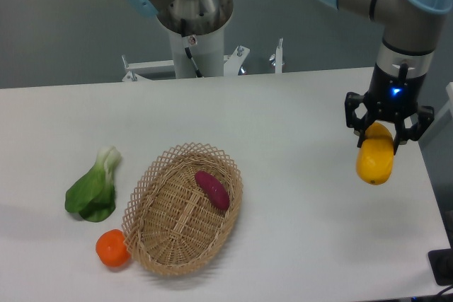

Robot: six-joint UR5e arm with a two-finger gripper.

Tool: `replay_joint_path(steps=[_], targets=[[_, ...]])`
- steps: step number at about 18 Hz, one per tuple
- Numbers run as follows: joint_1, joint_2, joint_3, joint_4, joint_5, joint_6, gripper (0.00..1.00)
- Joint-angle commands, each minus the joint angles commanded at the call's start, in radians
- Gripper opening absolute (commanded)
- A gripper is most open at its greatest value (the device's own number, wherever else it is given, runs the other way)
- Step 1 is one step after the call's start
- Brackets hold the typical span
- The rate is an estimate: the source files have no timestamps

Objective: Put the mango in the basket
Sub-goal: 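Lift the held yellow mango with the gripper and start moving toward the basket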

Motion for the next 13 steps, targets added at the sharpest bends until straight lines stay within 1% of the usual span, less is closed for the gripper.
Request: replay_joint_path(steps=[10, 13], targets=[[-0.014, -0.009, -0.003, 0.0, 0.003, -0.015, 0.43], [-0.034, -0.012, -0.006, -0.002, 0.005, -0.054, 0.43]])
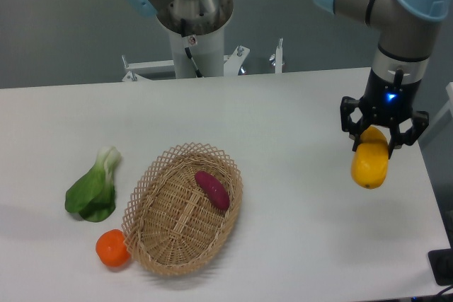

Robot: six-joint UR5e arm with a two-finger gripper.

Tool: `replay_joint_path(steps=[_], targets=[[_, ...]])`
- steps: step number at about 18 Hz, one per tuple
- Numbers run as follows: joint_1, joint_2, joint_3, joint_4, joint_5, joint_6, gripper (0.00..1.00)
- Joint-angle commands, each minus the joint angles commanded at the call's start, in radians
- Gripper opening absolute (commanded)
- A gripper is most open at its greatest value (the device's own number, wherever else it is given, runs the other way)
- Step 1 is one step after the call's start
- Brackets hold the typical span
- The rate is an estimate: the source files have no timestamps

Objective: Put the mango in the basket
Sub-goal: 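Lift the held yellow mango with the gripper and start moving toward the basket, then carry the mango over the wicker basket and lower it inside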

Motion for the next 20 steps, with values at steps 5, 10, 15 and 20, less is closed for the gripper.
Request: replay_joint_path(steps=[5, 10, 15, 20], targets=[[-0.11, -0.043, -0.003, 0.069, -0.002, -0.213, 0.42], [-0.247, -0.049, -0.041, 0.144, 0.026, -0.423, 0.42], [-0.36, -0.023, -0.143, 0.179, 0.057, -0.486, 0.42], [-0.446, -0.043, -0.219, 0.21, 0.13, -0.483, 0.42]])
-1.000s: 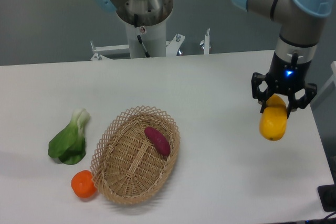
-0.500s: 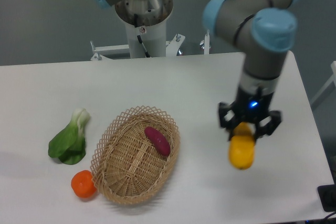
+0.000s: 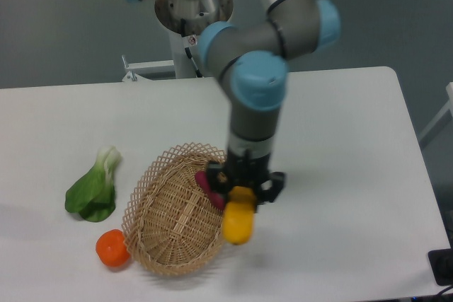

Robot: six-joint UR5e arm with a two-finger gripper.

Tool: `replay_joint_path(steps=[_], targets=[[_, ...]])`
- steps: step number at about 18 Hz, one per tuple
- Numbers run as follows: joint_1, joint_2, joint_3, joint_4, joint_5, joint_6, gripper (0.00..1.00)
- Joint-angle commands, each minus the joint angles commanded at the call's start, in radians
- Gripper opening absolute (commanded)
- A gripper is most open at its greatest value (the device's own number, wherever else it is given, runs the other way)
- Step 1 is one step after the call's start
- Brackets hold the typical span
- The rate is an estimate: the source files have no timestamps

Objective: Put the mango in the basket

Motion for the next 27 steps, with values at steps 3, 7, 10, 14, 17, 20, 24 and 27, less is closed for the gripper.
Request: replay_joint_path(steps=[3, 7, 10, 14, 17, 20, 24, 27], targets=[[-0.034, -0.003, -0.035, 0.015, 0.002, 0.008, 0.42], [-0.06, -0.041, -0.048, 0.032, 0.002, 0.011, 0.43], [-0.074, -0.072, -0.051, 0.032, 0.002, 0.012, 0.43], [-0.081, -0.09, -0.065, 0.034, 0.003, 0.017, 0.43], [-0.084, -0.092, -0.065, 0.035, 0.003, 0.017, 0.44], [-0.084, -0.097, -0.057, 0.037, 0.003, 0.018, 0.58], [-0.084, -0.103, -0.066, 0.118, 0.005, 0.028, 1.0], [-0.084, -0.095, -0.062, 0.124, 0.003, 0.028, 1.0]])
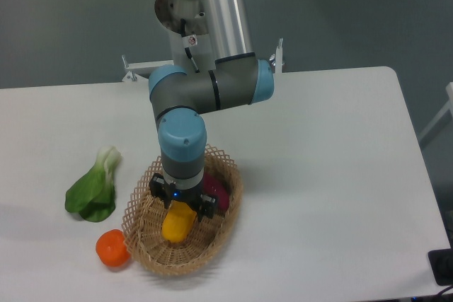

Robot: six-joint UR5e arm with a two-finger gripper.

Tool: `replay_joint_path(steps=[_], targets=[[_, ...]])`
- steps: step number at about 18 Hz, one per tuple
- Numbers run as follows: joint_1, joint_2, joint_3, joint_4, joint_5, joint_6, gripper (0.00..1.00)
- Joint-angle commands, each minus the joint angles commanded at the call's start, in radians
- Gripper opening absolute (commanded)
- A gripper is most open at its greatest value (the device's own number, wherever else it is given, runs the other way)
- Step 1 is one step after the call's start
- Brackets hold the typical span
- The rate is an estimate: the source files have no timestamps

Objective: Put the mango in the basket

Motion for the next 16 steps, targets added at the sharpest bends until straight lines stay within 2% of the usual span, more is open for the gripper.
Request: replay_joint_path(steps=[16], targets=[[0.008, 0.057, 0.011, -0.005, 0.002, 0.04, 1.0]])
